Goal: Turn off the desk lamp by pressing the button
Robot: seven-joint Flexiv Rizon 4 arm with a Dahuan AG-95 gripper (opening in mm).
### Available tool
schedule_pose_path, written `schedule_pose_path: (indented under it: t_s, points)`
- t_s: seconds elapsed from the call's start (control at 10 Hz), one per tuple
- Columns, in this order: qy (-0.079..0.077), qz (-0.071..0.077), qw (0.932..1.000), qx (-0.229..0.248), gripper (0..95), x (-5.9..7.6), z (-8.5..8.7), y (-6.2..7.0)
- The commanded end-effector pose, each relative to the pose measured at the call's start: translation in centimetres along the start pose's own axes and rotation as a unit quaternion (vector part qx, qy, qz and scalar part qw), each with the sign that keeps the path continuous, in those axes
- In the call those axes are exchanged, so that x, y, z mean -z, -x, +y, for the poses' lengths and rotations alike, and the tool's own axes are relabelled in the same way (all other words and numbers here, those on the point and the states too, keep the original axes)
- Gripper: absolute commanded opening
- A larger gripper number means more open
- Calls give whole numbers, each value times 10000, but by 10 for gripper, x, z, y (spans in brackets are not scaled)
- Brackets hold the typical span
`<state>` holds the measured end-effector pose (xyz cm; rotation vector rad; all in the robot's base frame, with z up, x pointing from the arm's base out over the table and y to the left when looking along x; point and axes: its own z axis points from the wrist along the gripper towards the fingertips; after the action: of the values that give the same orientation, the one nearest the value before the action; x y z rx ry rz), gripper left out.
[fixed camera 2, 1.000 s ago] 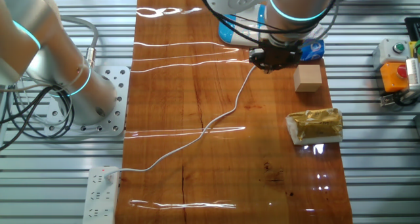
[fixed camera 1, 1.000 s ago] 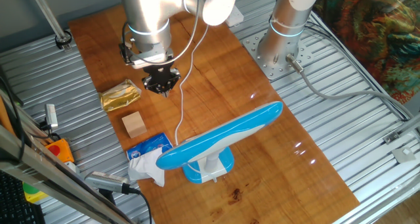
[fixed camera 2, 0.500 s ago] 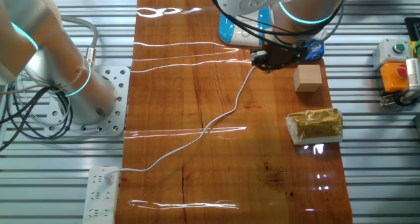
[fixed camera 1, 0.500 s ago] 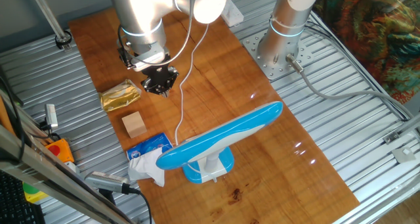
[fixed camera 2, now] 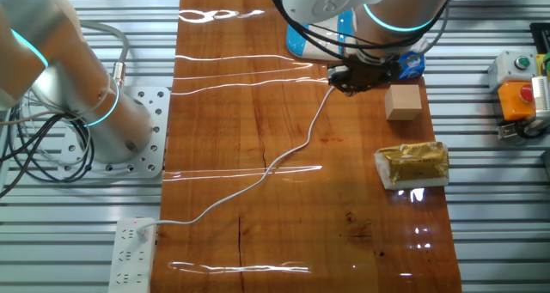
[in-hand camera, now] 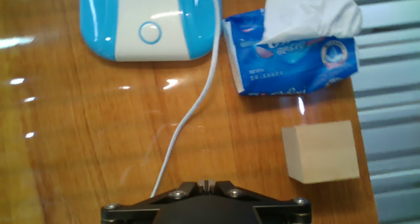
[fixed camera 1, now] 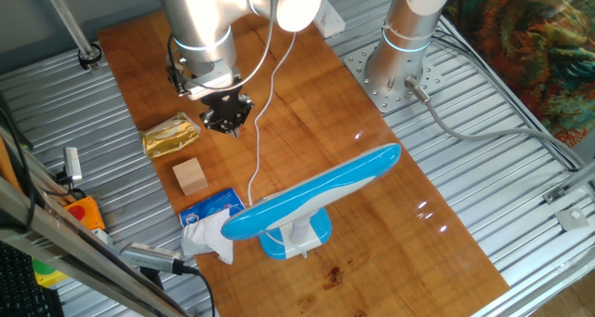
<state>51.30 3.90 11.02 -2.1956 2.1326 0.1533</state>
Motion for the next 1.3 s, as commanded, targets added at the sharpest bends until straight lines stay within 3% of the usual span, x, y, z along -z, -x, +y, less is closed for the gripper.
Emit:
schedule_pose_path:
  t_s: [0.1,0.5,0.6,0.7,1.0,1.3]
  points:
    - [39,-49,10000,-65,0,-1,2,0]
    - [80,-249,9994,-207,0,-32,25,9]
    - [78,-285,9991,-290,0,-40,31,20]
    - [74,-287,9989,-364,0,-43,34,36]
    - [44,-208,9984,-530,0,-54,40,102]
    - [29,-147,9978,-651,0,-61,42,143]
